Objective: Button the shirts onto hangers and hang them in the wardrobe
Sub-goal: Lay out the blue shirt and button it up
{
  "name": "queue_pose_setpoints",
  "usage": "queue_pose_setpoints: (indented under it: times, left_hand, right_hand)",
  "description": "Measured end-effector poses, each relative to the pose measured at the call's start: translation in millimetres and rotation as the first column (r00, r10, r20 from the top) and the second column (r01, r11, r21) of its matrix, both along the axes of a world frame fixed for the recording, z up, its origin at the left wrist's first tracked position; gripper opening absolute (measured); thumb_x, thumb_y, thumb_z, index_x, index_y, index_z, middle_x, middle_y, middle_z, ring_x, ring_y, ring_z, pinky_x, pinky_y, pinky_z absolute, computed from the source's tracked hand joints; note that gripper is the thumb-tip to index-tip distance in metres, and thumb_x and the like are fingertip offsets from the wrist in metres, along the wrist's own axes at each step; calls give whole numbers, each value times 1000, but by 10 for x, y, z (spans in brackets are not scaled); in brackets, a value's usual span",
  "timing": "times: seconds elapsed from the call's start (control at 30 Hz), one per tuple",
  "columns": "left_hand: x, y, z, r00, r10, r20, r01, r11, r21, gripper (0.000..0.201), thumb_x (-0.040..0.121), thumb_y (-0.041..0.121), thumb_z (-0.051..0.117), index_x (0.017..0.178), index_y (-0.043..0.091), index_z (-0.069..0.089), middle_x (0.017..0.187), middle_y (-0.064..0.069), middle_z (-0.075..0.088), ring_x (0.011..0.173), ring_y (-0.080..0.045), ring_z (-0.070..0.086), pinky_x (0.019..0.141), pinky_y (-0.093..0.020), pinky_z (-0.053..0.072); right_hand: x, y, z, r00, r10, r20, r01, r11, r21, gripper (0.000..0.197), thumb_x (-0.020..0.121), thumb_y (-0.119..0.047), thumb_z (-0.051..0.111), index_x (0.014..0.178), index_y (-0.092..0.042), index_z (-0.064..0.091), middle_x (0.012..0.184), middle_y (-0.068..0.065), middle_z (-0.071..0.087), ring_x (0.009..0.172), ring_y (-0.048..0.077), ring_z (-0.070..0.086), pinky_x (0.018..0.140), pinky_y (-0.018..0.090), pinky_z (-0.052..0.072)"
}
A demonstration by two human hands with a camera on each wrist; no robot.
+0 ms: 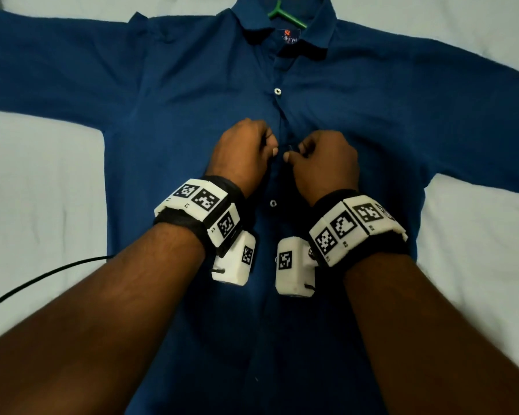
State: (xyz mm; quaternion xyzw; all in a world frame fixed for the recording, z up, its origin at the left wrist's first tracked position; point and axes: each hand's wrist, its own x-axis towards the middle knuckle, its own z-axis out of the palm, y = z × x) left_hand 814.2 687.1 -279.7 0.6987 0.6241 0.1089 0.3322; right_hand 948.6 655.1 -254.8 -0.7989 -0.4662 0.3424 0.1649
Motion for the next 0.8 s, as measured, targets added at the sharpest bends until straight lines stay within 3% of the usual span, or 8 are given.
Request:
queue_pose_setpoints:
  times: [0.13,0.23,0.33,0.47,0.7,0.8]
  left_hand:
    - [-48,-65,48,989,79,125,-76,997,-33,11,92,18,66,82,23,65,77,11,64,78,-6,57,64,-15,41]
    - [-84,-103,18,928,189,320,-139,975,-174,21,92,10,65,77,24,62,66,3,66,58,-8,57,61,-23,46]
    - [-113,-119,30,863,262,433,-151,950,-272,23,95,1,63,79,18,63,67,-6,63,53,-11,55,55,-25,47]
    - [-140,-105,40,843,265,469,-115,939,-324,21,96,-3,60,82,12,62,66,-7,62,47,-4,54,52,-16,47]
    - [-139,-71,33,839,287,462,-127,929,-346,20,95,-5,62,81,10,62,66,-6,65,49,-4,60,55,-19,53]
    - [-116,-59,3,843,312,439,-162,924,-346,20,95,-1,64,78,9,64,62,-3,67,51,-8,63,58,-25,56]
  right_hand:
    - [-67,-7,-48,993,-10,-114,23,993,112,18,81,-25,79,77,-24,61,67,-14,57,73,9,58,68,20,40]
    - [-102,-26,-95,990,-14,-138,33,990,136,19,82,-17,77,77,-28,62,65,-17,55,64,-1,52,60,12,38]
    - [-113,-23,-136,986,-50,-157,74,986,150,11,83,-16,74,85,-26,72,71,-16,61,76,4,61,67,13,42]
    - [-104,-43,-178,982,-53,-184,80,986,144,11,82,-18,76,92,-24,78,83,-11,70,84,6,66,71,10,43]
    - [-111,-55,-181,983,-60,-173,90,981,171,12,78,-24,79,89,-23,80,88,-8,76,87,9,70,81,23,53]
    - [-98,-79,-172,990,6,-140,21,982,188,16,80,-24,76,95,-22,81,94,-7,77,91,9,70,80,16,49]
